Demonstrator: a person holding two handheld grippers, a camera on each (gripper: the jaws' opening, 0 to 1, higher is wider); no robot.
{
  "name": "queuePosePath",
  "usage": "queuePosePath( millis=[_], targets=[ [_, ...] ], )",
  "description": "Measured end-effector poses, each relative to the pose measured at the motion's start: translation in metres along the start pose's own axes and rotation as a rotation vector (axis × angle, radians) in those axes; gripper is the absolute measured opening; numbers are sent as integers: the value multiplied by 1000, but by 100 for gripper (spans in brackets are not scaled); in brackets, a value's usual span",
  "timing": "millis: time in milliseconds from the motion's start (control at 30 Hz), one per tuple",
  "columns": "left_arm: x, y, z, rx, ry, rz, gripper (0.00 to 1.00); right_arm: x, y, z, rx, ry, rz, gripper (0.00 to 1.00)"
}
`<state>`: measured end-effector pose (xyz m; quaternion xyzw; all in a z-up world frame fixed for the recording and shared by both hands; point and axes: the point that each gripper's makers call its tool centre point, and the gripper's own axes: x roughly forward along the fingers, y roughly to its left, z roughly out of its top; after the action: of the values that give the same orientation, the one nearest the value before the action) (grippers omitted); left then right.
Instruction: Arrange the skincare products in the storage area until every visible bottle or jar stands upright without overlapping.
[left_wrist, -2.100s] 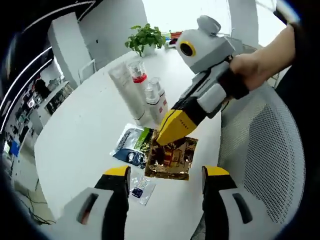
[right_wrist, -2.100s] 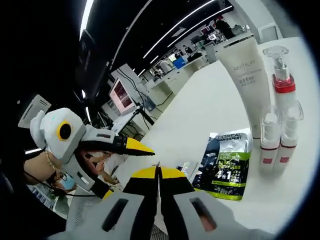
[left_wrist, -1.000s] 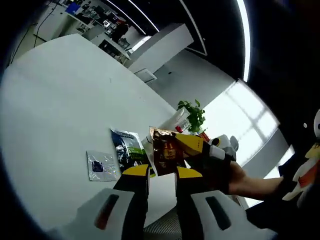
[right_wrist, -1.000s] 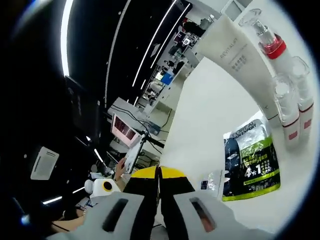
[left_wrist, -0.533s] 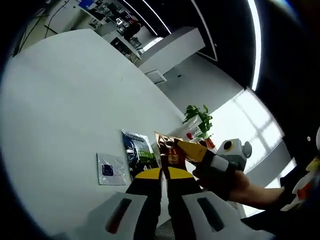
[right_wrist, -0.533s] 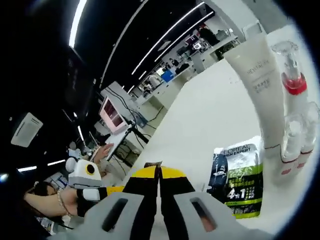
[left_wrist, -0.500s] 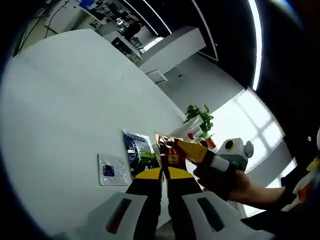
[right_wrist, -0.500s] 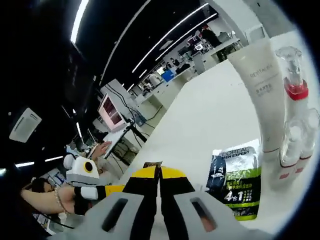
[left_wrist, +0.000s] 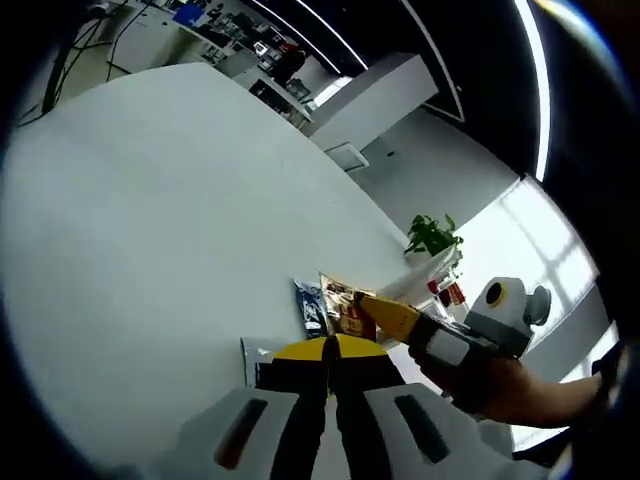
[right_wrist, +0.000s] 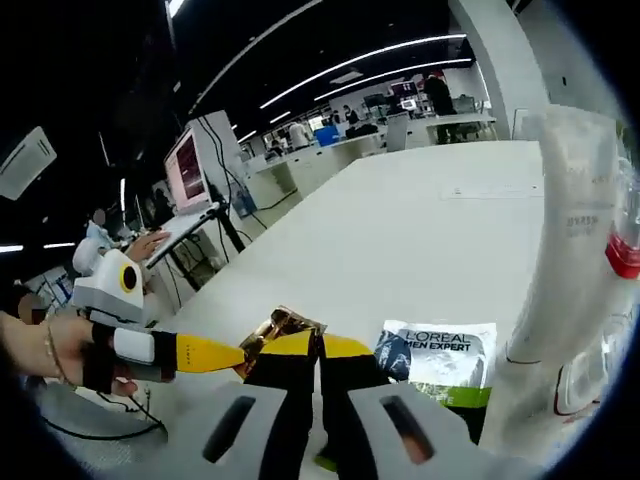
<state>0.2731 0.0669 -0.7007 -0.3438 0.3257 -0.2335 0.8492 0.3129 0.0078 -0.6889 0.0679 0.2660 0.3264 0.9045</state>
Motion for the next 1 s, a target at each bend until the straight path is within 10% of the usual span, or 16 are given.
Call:
queuePosePath(
  millis=[633,1000],
  targets=[
    [40,40,10,83,50,114,0,62,-30,-20,-210,113,-19,1],
    [45,58,6,287,100,171,0,71,-29,-30,-331,140,-6,1]
  ],
)
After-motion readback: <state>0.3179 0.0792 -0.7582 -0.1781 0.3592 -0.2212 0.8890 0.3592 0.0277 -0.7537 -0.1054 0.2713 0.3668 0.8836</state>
